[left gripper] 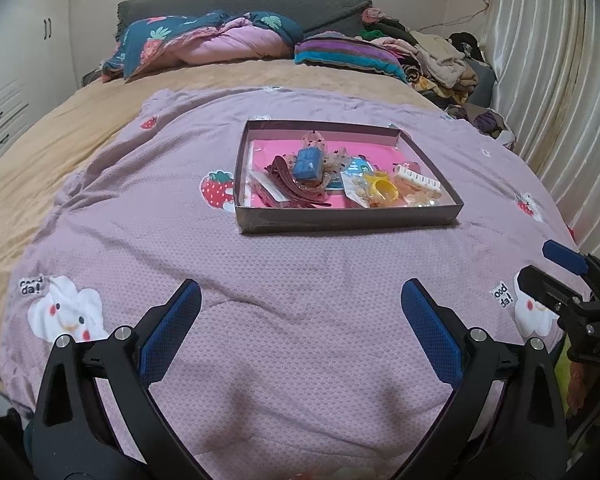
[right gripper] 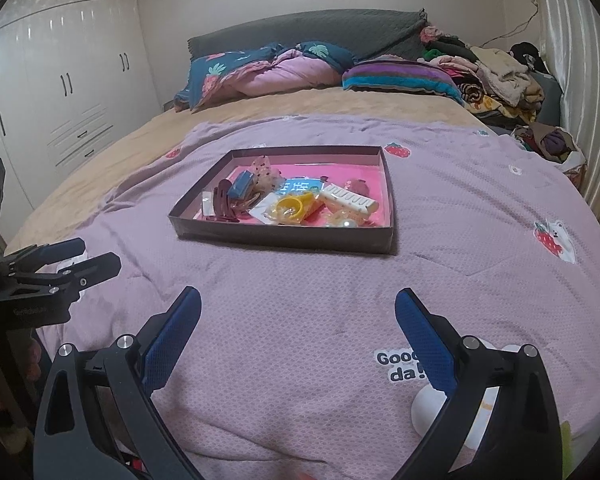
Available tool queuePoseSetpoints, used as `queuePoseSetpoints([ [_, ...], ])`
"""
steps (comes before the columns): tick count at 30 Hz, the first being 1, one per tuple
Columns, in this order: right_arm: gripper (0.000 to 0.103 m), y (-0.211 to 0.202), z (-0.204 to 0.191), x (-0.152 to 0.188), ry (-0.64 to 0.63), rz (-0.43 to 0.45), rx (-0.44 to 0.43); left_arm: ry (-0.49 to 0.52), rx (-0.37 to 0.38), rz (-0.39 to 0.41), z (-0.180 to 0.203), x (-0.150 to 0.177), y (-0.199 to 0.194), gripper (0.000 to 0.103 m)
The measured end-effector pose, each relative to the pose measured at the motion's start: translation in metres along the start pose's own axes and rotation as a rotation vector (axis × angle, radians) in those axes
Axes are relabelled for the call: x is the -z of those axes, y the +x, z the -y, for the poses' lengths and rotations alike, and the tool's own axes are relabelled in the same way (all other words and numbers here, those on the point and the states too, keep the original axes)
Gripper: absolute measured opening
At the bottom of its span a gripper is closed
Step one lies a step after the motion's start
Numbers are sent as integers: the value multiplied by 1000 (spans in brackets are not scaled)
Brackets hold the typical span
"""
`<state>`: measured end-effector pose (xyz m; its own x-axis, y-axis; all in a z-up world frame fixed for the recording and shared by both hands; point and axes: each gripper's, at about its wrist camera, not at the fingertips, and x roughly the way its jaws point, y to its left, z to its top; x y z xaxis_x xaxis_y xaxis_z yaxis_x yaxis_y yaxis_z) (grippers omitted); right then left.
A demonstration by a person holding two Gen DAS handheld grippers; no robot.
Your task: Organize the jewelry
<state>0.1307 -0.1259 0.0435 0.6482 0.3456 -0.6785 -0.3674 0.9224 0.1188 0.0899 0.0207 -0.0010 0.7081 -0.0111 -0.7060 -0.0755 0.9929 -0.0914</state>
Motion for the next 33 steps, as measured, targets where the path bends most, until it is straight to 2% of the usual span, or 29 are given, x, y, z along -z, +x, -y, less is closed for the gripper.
queuePoseSetpoints([
  [33,97,-3,4,2,14,-1,5,-4,5,-6,1,-1,0,94],
])
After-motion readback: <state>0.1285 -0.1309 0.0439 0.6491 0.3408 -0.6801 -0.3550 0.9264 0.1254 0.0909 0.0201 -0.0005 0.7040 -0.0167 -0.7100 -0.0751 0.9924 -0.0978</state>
